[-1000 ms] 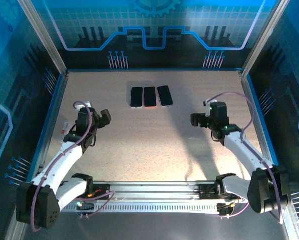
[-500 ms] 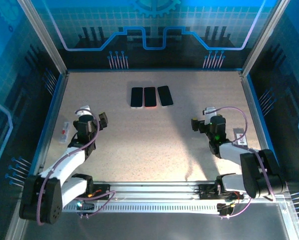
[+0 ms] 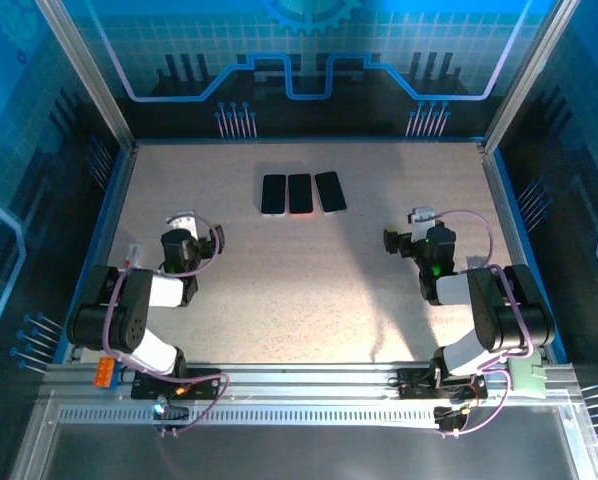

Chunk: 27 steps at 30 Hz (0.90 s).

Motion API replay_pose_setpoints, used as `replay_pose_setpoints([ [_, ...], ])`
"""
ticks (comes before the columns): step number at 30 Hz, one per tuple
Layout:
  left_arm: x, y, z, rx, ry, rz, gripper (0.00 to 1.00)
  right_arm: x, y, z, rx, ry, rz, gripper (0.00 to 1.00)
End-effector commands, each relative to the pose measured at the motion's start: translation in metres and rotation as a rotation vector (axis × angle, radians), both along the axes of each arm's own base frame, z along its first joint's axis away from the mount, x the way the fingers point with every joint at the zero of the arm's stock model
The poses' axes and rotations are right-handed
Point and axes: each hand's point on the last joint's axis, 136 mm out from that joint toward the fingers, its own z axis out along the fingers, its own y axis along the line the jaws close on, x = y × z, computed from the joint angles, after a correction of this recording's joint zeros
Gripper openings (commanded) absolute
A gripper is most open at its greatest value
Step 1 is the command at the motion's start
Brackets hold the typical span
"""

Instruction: Put the phone into the phone case

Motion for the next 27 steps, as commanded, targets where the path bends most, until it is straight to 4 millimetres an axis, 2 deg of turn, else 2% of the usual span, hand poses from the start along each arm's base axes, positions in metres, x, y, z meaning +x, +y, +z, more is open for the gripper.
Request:
replay_pose_setpoints([
  [1, 0.0125, -0.0058, 0.0271, 0.002, -0.118, -0.055, 1.0, 0.0065, 0.0025, 0.0102, 0.026, -0.027, 0.023, 1.0],
  [27, 0.013, -0.0066, 0.025, 0.006, -0.101, -0.061, 0.99, 0.0068, 0.0062, 0.0093, 0.011, -0.023, 0.033, 1.0],
])
